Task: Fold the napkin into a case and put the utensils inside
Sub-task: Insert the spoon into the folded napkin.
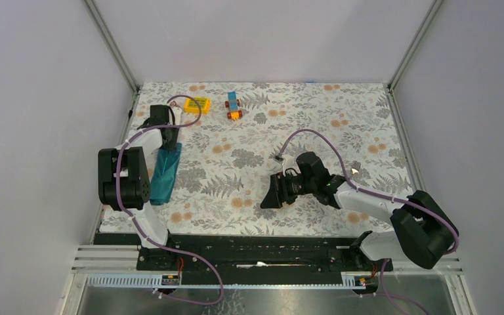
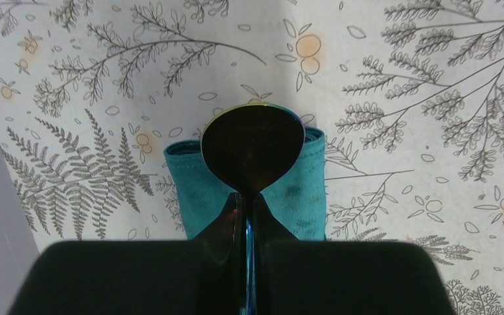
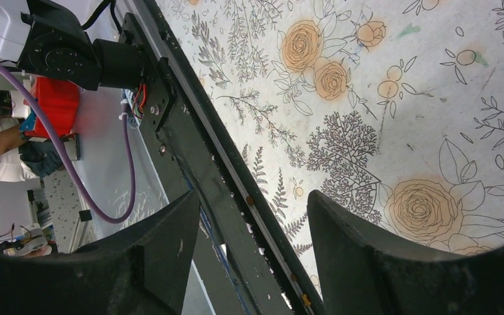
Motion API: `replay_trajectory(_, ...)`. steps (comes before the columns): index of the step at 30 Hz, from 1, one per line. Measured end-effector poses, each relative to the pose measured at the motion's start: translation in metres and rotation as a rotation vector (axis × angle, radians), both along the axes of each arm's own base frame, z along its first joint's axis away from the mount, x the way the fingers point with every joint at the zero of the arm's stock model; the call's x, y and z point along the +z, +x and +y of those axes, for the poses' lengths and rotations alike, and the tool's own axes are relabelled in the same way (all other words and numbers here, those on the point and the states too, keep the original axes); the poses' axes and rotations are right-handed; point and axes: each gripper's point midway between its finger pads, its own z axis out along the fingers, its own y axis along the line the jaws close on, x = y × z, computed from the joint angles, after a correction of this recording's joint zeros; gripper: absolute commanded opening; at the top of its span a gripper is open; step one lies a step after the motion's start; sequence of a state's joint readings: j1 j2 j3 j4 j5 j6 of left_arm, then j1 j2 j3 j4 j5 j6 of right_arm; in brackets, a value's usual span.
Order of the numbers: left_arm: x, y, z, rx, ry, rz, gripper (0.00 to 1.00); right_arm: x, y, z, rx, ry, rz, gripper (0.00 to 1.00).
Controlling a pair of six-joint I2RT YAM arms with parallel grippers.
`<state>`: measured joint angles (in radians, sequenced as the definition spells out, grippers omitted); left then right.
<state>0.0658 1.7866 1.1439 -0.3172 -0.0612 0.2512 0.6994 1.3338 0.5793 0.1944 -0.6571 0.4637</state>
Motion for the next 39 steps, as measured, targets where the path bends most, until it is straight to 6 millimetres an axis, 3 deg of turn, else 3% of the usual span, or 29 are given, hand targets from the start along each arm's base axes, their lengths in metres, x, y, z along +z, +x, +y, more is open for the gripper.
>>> replay_trajectory(12,-0.009,-0.024,0.017,0.075,0.004,0.091,0.00,0.000,-0.002,0.000,0.006,0.008,0.004,0.68)
replay_trajectory(32,-0.020,-0.049,0.025,0.125,0.013,0.177,0.04,-0.001,-0.003,0.000,0.009,0.016,0.005,0.68)
replay_trajectory(39,-0.017,-0.058,0.028,0.159,0.025,0.215,0.00,0.000,-0.003,0.001,0.008,0.020,0.005,0.68)
